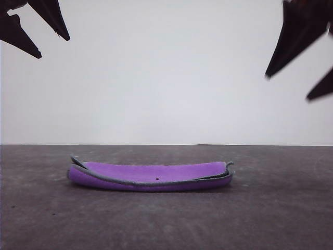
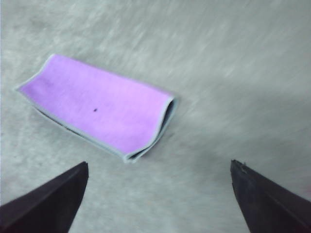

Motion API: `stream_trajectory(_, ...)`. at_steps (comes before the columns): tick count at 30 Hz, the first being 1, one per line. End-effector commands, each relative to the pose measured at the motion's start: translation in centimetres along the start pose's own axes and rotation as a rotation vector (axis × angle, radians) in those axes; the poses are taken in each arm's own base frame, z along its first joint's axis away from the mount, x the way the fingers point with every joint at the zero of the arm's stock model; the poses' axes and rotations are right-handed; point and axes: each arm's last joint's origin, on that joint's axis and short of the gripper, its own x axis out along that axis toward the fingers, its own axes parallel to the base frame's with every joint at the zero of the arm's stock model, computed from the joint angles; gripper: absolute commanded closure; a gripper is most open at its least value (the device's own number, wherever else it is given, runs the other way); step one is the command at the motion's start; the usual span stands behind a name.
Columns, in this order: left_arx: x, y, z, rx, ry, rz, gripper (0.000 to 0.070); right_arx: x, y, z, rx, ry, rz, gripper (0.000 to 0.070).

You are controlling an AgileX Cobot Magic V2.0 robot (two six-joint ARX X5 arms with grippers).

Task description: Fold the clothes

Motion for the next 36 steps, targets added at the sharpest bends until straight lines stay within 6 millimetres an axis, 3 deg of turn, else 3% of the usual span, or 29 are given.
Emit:
stream_trajectory(1, -0.2, -0.1, 0.4, 0.026, -0.015, 0.004, 0.0223, 1.2, -0.5, -0.4, 0.078, -0.001, 0.013, 0.0107)
stream_trajectory(15, -0.2, -0.1, 0.4, 0.026, -0.016, 0.004, 0.0224, 9.2, -3.6, -1.9, 0.274, 0.111, 0.19, 0.0108)
stream_trajectory(27, -0.2, -0.1, 0.4, 0.025, -0.015, 0.003, 0.0224, 12.5, -3.3, -2.6, 0.349, 0.148, 0.289, 0.0149)
stream_trajectory(36, -0.2, 0.0, 0.4, 0.025, -0.016, 0.005, 0.0224, 14.4, -1.9, -2.9, 0.338, 0.153, 0.334, 0.017)
